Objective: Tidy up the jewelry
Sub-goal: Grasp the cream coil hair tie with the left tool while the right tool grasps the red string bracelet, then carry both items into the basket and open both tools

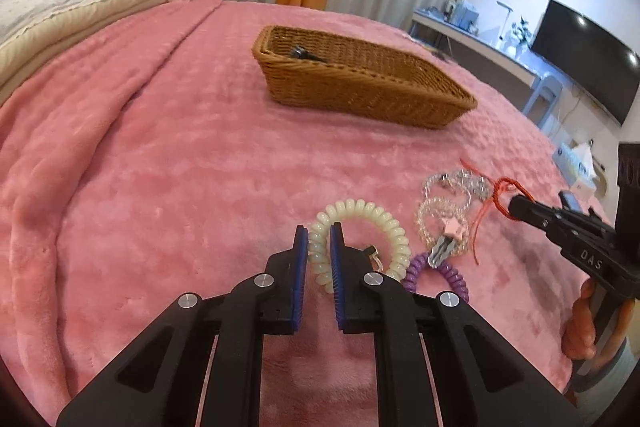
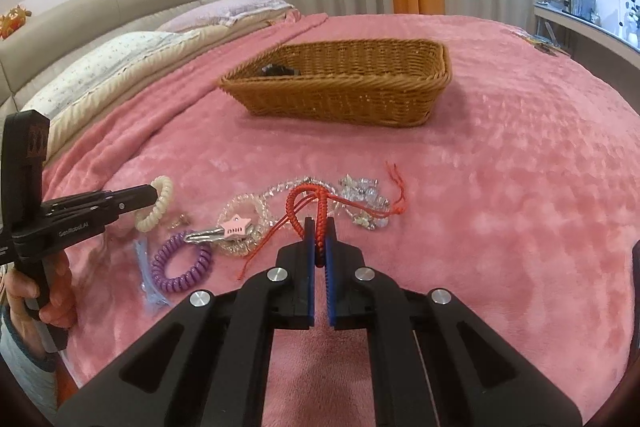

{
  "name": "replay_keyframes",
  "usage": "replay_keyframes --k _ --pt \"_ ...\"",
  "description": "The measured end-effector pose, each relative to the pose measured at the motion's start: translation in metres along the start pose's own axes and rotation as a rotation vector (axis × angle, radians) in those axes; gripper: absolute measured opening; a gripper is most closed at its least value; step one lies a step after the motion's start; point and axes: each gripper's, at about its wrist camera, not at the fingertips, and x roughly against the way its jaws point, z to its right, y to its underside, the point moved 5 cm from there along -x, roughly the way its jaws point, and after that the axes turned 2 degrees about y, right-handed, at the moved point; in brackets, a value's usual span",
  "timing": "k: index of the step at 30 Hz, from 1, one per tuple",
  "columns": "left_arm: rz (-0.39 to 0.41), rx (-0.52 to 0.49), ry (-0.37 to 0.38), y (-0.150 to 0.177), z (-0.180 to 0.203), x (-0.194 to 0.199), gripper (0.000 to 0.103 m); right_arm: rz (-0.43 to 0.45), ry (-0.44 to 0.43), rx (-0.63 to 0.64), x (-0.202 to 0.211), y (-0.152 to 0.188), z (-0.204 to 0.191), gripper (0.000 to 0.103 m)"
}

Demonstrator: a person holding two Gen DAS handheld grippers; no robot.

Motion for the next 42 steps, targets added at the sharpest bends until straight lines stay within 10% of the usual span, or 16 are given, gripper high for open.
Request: replay_keyframes --k 11,21,32,42 --pt "0.114 -0.013 0.085 -0.031 0.021 0.027 0.009 0.095 0.001 0.112 0.035 -0.050 -0.018 0.003" --pt "0.229 -0.053 0.077 -0.125 0.043 0.035 0.009 0.175 0.005 0.247 0.040 -0.128 -0.027 0.003" --pt "0.224 0.017 0.047 -0.185 0.046 -0.048 0.009 0.179 0.061 0.137 -0.041 -0.191 0.012 0.003" --pt "0.130 0.054 -0.013 -0.175 0.026 -0.118 0.009 -0.025 0.082 -0.031 -0.145 -0.173 0.054 0.003"
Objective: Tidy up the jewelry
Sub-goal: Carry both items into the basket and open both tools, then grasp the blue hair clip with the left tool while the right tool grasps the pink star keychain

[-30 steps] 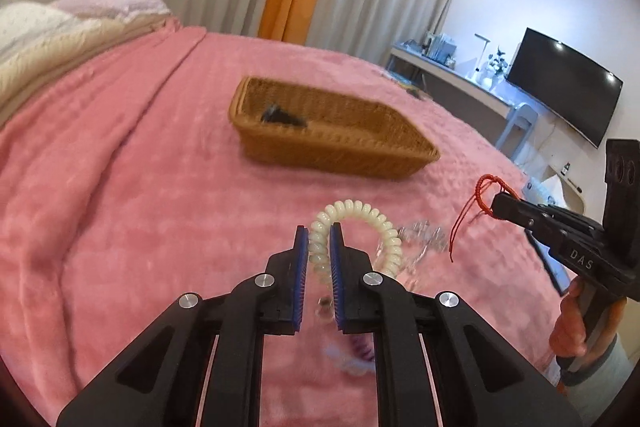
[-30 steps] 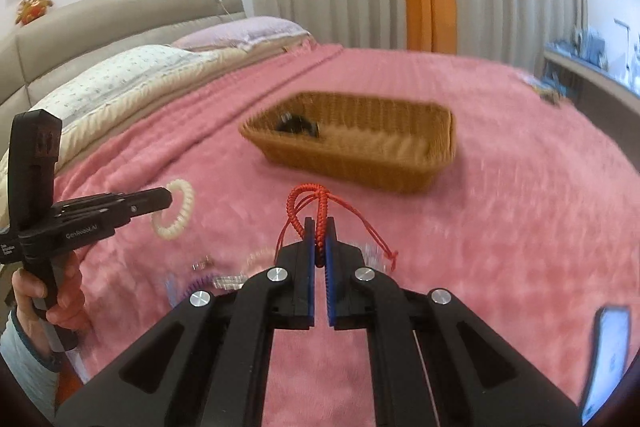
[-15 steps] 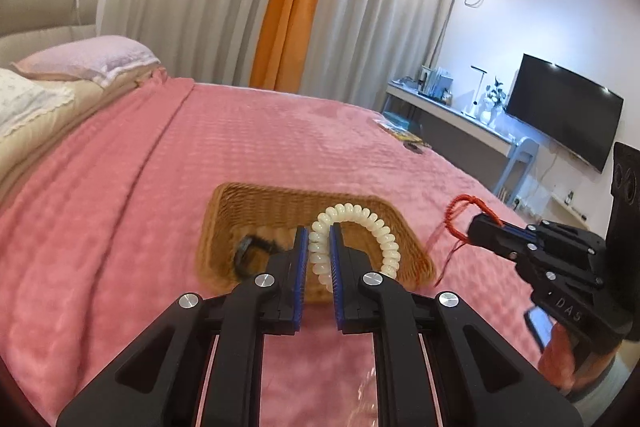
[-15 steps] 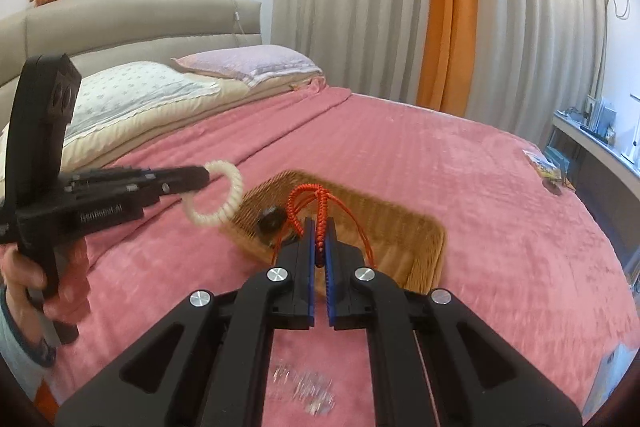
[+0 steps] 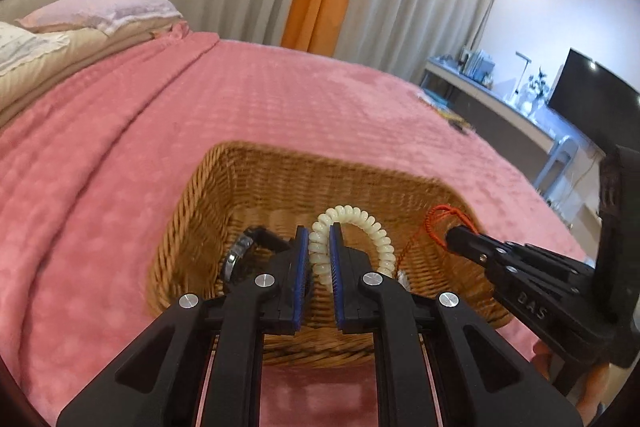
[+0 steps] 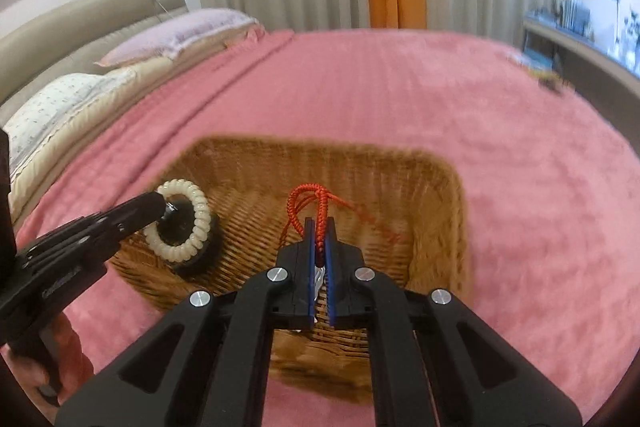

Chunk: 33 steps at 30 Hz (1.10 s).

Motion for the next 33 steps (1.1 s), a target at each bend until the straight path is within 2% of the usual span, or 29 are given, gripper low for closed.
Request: replay_keyframes --k 6,7,8,9,10,11,12,16,23,28,33 --pt "-0.026 0.035 0.019 0.005 -0.008 -0.007 0.012 -0.067 -0.005 -0.021 -0.018 0.012 0.007 0.003" --pt "-0.028 0.032 0.016 0.006 -0.007 -0.006 0.023 -0.073 -0.013 -0.029 -0.018 0.013 0.007 0.003" --pt "-0.026 0.031 0.015 0.006 -0.006 -0.005 0.040 -0.082 -0.019 -0.038 -0.018 0.014 0.008 0.006" --pt "-0.016 0.032 0.018 0.006 -0.005 -0.002 0.044 -0.095 -0.026 -0.049 -0.017 0.015 0.009 0.010" --pt "-0.010 0.032 0.015 0.006 -0.005 0.001 0.046 -0.101 -0.050 -0.060 -0.015 0.016 0.009 0.025" --pt "-0.014 0.032 0.017 0.005 -0.004 0.003 0.046 -0.093 -0.075 -0.065 -0.010 0.016 0.008 0.031" --pt "-0.017 0.035 0.029 0.006 -0.003 0.007 0.046 -0.078 -0.068 -0.060 -0.003 0.016 0.007 0.031" --pt "0.015 0.025 0.033 0.005 0.001 0.027 0.046 -0.057 -0.085 -0.057 0.020 0.018 0.001 0.031" --pt "0.087 0.023 0.059 0.011 0.007 0.093 0.046 0.004 -0.098 -0.019 0.082 0.030 -0.013 0.031" --pt "0.097 0.045 0.055 0.038 0.006 0.145 0.046 0.061 -0.067 0.029 0.126 0.052 -0.025 0.032" --pt "0.049 0.096 0.046 0.080 0.000 0.175 0.046 0.070 -0.073 0.027 0.151 0.092 -0.038 0.032"
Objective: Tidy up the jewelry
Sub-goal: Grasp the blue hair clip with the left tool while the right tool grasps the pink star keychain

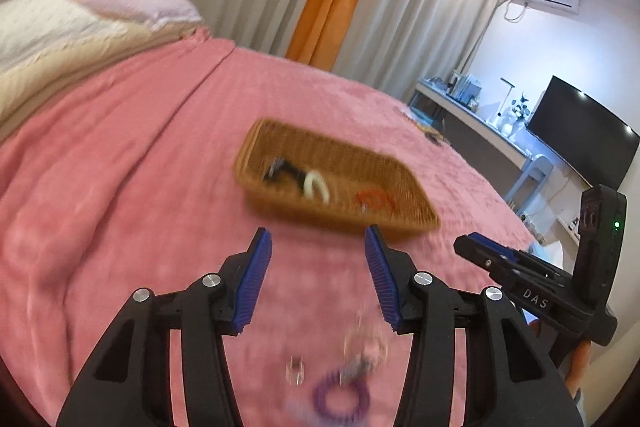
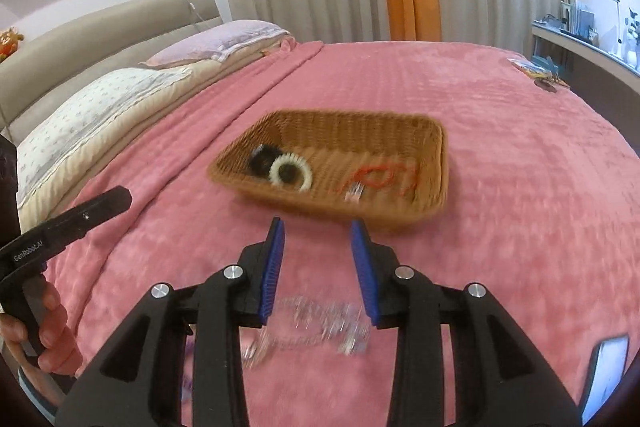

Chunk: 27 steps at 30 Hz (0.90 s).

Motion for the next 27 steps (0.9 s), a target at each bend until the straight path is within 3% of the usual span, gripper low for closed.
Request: replay_keyframes --k 8,13,16,23,27 --pt "-0.107 0.079 -0.039 0.072 -0.013 0.023 0.047 -0.013 0.025 0.030 0.009 0.058 -0.018 0.031" --pt "-0.136 0.072 -0.033 0.102 0.002 0.022 0.061 -0.033 0.050 -0.017 -0.001 0.079 -0.006 0.031" --pt "-0.163 0.025 -0.058 0.120 0.017 0.013 0.063 -0.051 0.044 -0.069 -0.008 0.088 0.006 0.032" --pt "-0.189 -0.062 -0.212 0.137 0.031 -0.010 0.062 -0.059 0.040 -0.116 -0.012 0.091 0.015 0.031" --pt "-0.208 -0.137 -0.284 0.140 0.031 -0.014 0.052 -0.059 0.042 -0.116 -0.012 0.091 0.014 0.031"
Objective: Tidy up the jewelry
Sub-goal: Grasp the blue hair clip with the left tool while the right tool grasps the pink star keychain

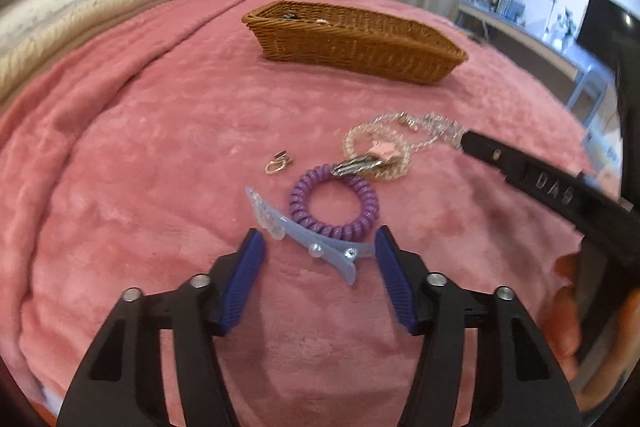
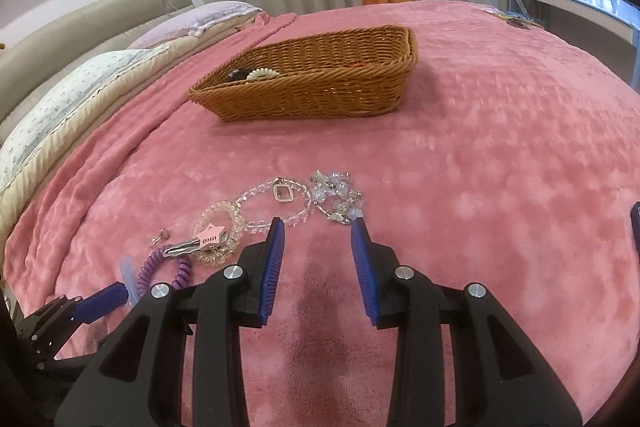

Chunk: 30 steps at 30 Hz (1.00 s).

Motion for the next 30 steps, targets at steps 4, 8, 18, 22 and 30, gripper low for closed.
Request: replay_keyframes --k 4,8,18,22,30 --pt "-0.001 -0.011 0.036 0.004 -0.010 0.010 0.041 0.001 -0.014 -0.013 -0.001 0.000 0.002 0.031" --pt "-0.001 0.023 0.106 0.006 -0.029 0.018 0.035 0.001 -0.015 -0.015 -0.002 0.001 0.002 0.032" --pt "0.001 0.045 0.097 0.005 -0.055 0.022 0.035 -0.025 -0.026 0.035 -0.003 0.003 -0.006 0.032" --pt "0.003 0.071 0.129 -0.001 -0.061 0.022 0.035 -0.066 -0.044 0.095 -0.004 0.003 -0.022 0.031" --pt "-0.007 0.046 0.156 -0.015 -0.055 0.009 0.036 -0.099 -0.102 0.195 -0.001 0.005 -0.061 0.031"
